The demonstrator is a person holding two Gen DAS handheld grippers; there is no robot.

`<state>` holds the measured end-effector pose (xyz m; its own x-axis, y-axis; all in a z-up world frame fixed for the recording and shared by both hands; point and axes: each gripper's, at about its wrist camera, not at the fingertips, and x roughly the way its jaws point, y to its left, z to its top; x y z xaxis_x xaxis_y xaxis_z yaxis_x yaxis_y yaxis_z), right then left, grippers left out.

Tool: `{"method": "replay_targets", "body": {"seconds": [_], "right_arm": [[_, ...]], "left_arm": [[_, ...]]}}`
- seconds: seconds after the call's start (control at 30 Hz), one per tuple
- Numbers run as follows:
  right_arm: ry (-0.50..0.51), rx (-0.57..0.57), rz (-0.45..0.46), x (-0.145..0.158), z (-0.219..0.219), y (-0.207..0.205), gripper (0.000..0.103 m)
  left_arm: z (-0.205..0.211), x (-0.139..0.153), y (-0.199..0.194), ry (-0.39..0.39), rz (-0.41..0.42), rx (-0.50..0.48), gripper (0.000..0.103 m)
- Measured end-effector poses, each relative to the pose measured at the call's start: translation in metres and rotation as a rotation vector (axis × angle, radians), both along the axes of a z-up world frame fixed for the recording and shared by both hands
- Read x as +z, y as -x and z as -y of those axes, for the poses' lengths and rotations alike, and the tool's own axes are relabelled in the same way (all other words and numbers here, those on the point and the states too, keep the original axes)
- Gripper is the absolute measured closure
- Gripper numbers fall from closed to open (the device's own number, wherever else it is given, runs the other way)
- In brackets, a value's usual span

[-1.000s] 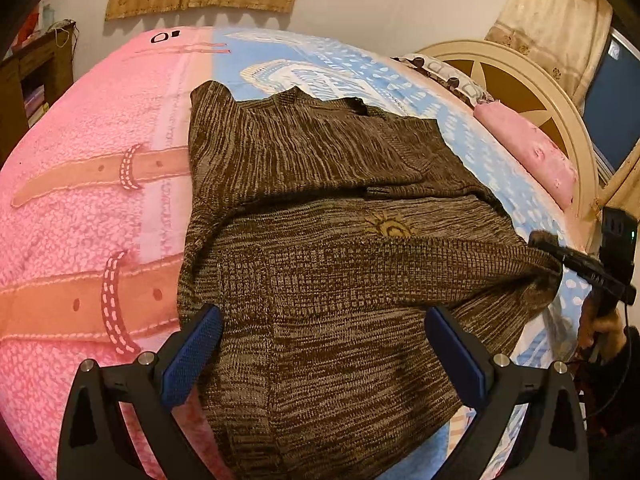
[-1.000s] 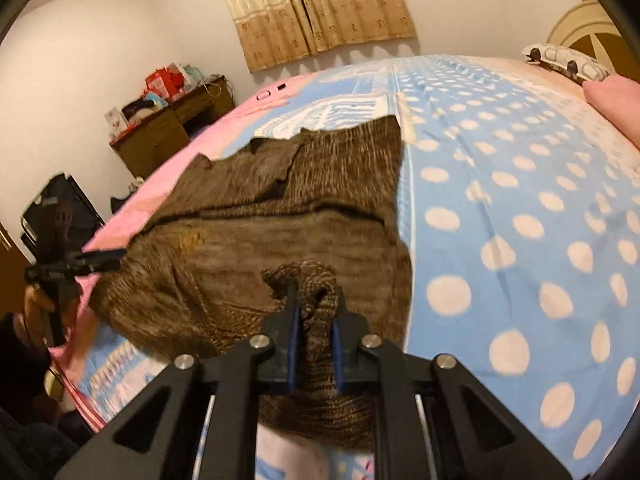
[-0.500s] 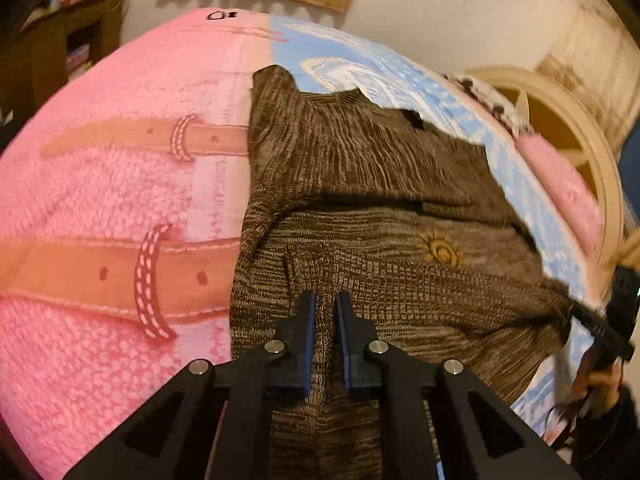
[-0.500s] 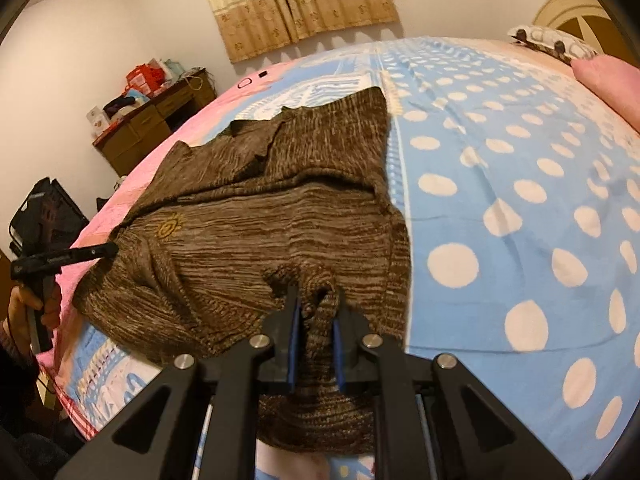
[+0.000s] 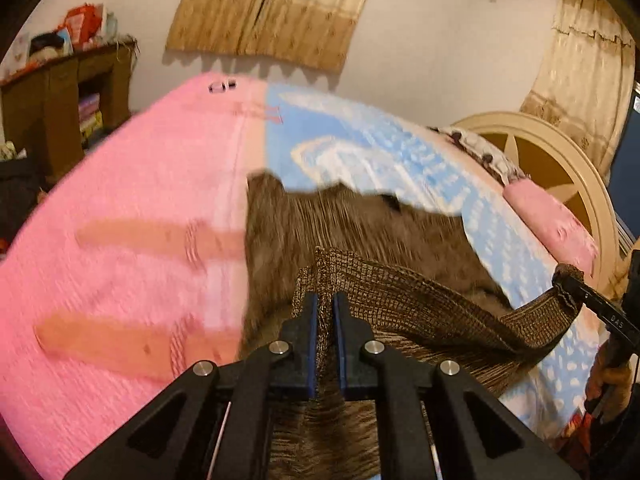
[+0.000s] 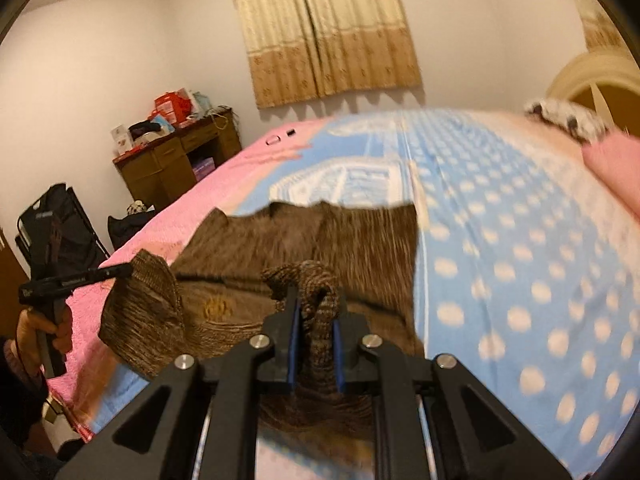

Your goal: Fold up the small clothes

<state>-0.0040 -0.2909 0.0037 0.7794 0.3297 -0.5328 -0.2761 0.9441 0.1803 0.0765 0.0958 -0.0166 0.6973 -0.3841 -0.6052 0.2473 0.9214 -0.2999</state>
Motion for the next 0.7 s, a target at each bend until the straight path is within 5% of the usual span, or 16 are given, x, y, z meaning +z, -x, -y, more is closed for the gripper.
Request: {"method": "replay_targets", "body": {"seconds": [0.27,0.4,0.53,0.63,0.7], "right_arm": [[0.065,-0.029,0.076,0.028,-0.004,-0.096,0.086],[-0.096,-0.138,-0.077,-0.022,0.024,-0.175,0.078],[-0.102,-0.302,-0.178,-0.085,0.048,-0.218,0.074],[-0.142,-0.328,-0.192,-0.088,0.063,-0.21,0.054],[-0.125,-0.343,-0.113,-0.075,0.067,-0.189,0.028]], "left_arm": [[-0.005,0.03,-0.084,-0.031,0.09,0.138,0.096],[0.007,-0.015,-0.146,-0.049,0.008,0.189,0.096],[0.021,-0.063,-0.178,-0.153,-0.071,0.207,0.096],[0.014,-0.071,-0.174,-0.109,-0.096,0.192,0.095],[0.006,-0.065,-0.17,-0.061,-0.103,0.188,0.095]]}}
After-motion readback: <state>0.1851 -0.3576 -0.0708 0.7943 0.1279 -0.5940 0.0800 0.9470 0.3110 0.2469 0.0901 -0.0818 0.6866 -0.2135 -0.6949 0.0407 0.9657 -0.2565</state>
